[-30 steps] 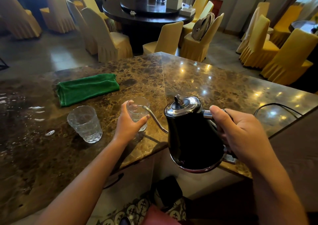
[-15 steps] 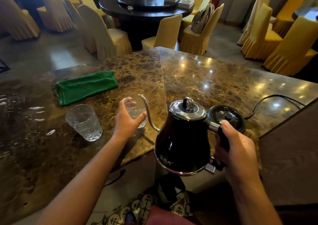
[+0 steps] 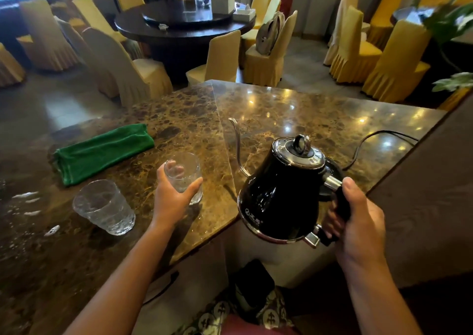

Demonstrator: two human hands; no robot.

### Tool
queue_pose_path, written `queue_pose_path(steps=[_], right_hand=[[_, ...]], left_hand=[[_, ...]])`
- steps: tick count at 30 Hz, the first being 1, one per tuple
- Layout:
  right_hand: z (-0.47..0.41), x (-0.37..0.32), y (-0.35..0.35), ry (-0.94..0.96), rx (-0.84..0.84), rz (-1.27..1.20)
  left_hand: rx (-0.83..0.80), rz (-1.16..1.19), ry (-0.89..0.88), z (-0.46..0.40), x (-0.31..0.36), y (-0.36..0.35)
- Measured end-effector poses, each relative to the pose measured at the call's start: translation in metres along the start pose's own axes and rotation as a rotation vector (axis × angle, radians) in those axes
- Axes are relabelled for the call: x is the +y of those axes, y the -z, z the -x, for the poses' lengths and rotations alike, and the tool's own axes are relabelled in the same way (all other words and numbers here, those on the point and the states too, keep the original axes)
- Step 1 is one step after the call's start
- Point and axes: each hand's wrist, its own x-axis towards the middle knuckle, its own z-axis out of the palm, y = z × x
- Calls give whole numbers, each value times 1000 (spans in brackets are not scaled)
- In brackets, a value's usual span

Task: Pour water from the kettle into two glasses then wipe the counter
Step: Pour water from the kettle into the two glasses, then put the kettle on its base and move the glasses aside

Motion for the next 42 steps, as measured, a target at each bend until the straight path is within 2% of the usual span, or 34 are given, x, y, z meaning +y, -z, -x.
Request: queue_pose_path(steps=[7,14,23,29,33,36,42], right_hand=[[-7,-9,8,62,128,33],[-15,-15,12,116,129,82],[-41,-27,13,203,321,63],[-72,-15,22,294,373,135],[-94,1,32,315,422,136],[-107,11,38,325,452,152],[-119,24,46,309,464,161]], left_hand=[[-7,30,46,4,5,1],[-68,44,86,9,-1,11],[-86,6,99,18,-10,11],[77,-77,114,37,-2,3],[218,6,107,76,16,-12],[144,63,115,100,34,-36],[-60,48,-81,91,72,-94]])
